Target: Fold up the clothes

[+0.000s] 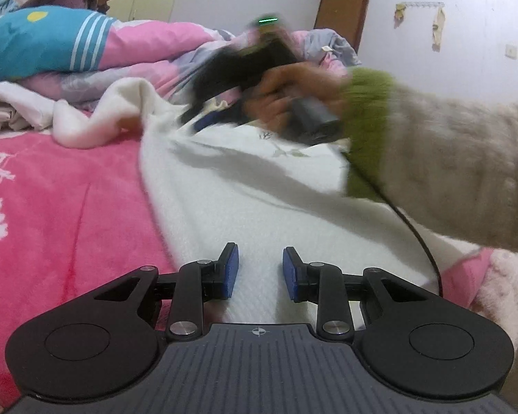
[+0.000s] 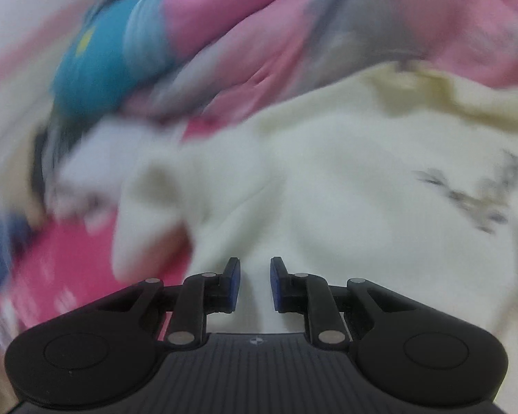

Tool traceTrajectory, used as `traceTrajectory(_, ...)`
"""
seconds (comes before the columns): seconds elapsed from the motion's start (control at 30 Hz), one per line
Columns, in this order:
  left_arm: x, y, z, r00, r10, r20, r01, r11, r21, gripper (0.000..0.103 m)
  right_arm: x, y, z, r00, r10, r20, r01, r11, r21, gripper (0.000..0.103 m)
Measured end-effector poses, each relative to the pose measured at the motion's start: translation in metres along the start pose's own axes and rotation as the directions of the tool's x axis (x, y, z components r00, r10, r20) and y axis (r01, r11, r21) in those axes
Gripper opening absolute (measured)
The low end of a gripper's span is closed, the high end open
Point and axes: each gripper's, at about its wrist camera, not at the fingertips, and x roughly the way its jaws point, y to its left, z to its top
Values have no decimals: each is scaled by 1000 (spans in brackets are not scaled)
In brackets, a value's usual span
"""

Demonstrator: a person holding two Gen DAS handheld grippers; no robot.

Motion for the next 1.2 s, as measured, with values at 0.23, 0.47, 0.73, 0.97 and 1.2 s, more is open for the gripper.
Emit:
traceTrajectory(0.23,-19,2,31,998,-52,28,54,997,-61,28,-157,-63,-25,990,-69,122,73,997,-28,21)
traceTrajectory(0.47,47,-22,67,996,-30,-87,40,992,121,28,-126,-64,-63,988,-150,-48,139,974,-181,21)
traceTrajectory(0.73,99,-4,46,978,-112,-177,125,990,65,29,-57,-101,-19,981,-184,-56,176,976,-130,11)
traceTrajectory(0.97,98,1,44,976,-143,-164,149,989,20,29,-68,-130,4,996,-84,-17,85,992,98,6)
traceTrajectory(1.2,100,-6,41,981,-130,-145,140,988,63,29,-57,-64,-27,984,-155,-90,128,959,-252,8)
